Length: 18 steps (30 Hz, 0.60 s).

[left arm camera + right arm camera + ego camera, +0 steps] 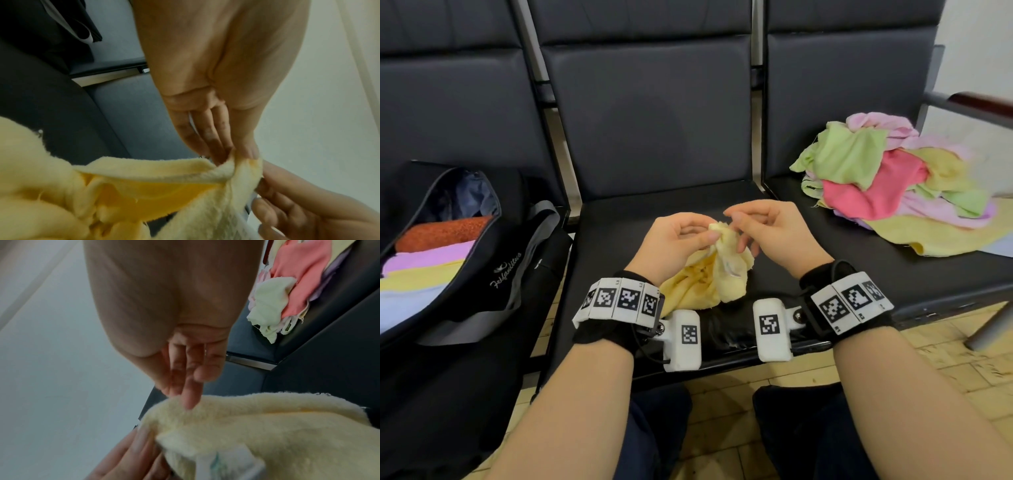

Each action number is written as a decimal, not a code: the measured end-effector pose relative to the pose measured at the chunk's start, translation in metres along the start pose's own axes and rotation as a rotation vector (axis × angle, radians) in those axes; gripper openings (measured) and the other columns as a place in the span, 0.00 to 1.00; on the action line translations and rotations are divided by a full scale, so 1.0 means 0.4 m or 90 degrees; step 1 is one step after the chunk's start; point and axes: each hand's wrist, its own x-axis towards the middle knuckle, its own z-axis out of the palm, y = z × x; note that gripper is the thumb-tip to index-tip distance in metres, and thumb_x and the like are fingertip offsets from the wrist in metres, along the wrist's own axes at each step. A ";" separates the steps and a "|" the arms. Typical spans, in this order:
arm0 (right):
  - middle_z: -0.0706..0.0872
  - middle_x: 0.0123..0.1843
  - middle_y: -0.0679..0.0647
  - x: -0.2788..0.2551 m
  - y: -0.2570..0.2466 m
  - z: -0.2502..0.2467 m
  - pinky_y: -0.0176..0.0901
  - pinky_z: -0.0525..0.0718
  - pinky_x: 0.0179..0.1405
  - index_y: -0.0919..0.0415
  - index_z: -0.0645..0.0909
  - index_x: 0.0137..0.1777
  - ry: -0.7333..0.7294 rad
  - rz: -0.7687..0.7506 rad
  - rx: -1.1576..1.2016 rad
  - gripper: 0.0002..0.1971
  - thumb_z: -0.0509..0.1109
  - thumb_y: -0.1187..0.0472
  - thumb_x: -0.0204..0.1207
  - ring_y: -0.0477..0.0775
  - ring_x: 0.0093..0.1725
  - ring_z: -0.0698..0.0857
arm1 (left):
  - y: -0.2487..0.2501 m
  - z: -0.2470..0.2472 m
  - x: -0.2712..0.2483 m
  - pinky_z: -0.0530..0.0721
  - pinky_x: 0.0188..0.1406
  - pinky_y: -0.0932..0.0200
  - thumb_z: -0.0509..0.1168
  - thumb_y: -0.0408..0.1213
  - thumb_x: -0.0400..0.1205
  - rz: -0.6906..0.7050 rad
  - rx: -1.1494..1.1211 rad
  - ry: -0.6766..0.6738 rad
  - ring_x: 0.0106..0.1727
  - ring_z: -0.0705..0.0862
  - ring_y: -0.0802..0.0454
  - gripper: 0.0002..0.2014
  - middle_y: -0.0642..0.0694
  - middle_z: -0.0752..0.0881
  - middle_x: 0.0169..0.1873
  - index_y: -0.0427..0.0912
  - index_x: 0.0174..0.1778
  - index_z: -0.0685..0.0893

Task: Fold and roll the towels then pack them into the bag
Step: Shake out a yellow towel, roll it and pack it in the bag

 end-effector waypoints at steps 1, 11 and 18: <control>0.89 0.34 0.47 0.005 0.005 -0.001 0.30 0.78 0.27 0.57 0.85 0.57 -0.002 0.008 -0.016 0.08 0.68 0.65 0.81 0.45 0.26 0.82 | 0.000 -0.008 -0.002 0.85 0.47 0.66 0.71 0.31 0.78 0.010 0.026 -0.017 0.46 0.89 0.58 0.06 0.48 0.91 0.44 0.46 0.48 0.88; 0.88 0.32 0.39 0.023 -0.009 0.042 0.33 0.79 0.26 0.51 0.85 0.50 -0.200 0.043 -0.062 0.08 0.73 0.66 0.76 0.43 0.26 0.81 | -0.002 -0.090 -0.026 0.86 0.31 0.62 0.66 0.29 0.81 0.013 -0.008 -0.028 0.34 0.89 0.50 0.06 0.43 0.91 0.39 0.40 0.51 0.85; 0.83 0.38 0.40 0.044 0.004 0.067 0.43 0.79 0.40 0.48 0.85 0.45 -0.008 -0.084 -0.311 0.02 0.73 0.53 0.76 0.38 0.36 0.79 | 0.001 -0.098 -0.012 0.87 0.44 0.61 0.65 0.25 0.81 0.086 -0.029 0.067 0.40 0.89 0.52 0.08 0.43 0.89 0.39 0.41 0.49 0.85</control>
